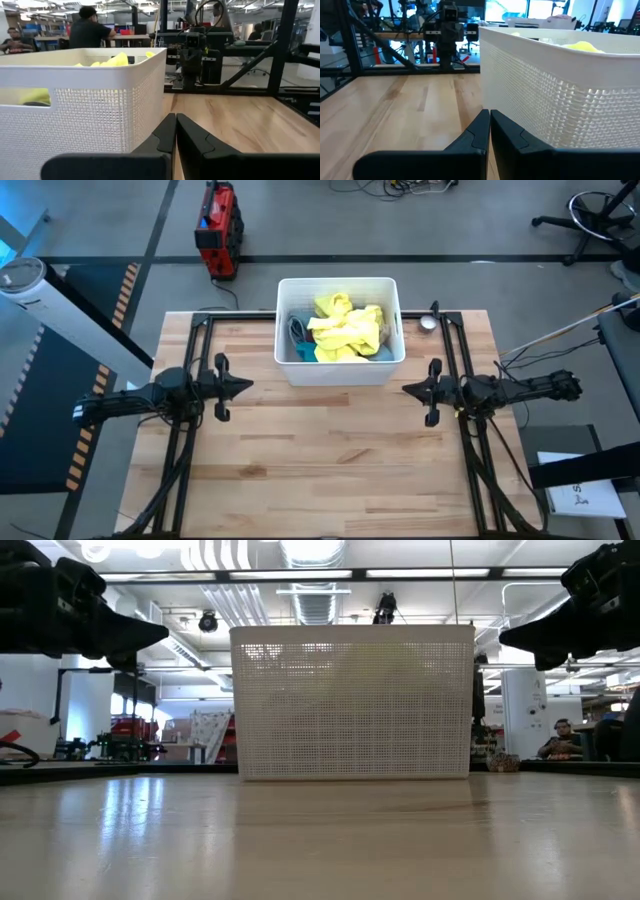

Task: Sort clothes
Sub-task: Return to Home Position

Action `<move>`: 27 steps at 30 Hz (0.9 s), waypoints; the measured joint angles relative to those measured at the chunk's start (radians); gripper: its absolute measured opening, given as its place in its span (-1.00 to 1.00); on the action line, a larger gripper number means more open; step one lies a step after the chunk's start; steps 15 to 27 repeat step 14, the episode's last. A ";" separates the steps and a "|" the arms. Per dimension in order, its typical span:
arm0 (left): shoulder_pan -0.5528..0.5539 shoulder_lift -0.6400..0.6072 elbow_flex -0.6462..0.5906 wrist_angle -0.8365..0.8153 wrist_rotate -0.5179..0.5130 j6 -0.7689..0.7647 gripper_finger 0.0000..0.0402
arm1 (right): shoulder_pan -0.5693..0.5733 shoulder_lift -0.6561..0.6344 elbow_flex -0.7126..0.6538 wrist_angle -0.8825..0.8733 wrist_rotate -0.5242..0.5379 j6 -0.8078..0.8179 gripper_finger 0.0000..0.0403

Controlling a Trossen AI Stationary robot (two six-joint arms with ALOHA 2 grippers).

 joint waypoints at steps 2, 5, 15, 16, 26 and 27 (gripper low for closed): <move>0.000 0.002 0.000 0.005 0.000 -0.017 -1.00 | 0.000 0.000 0.000 0.000 0.000 -0.001 -1.00; 0.000 0.002 0.000 0.008 0.000 -0.020 -1.00 | 0.000 0.000 0.000 0.000 0.000 0.000 -1.00; 0.000 0.002 0.000 0.012 0.000 -0.037 -1.00 | 0.000 0.000 0.000 0.000 0.000 -0.010 -1.00; 0.000 0.002 0.000 0.012 0.000 -0.037 -1.00 | 0.000 0.000 0.000 0.000 0.000 -0.010 -1.00; 0.000 0.002 0.000 0.012 0.000 -0.037 -1.00 | 0.000 0.000 0.000 0.000 0.000 -0.010 -1.00; 0.000 0.002 0.000 0.012 0.000 -0.037 -1.00 | 0.000 0.000 0.000 0.000 0.000 -0.010 -1.00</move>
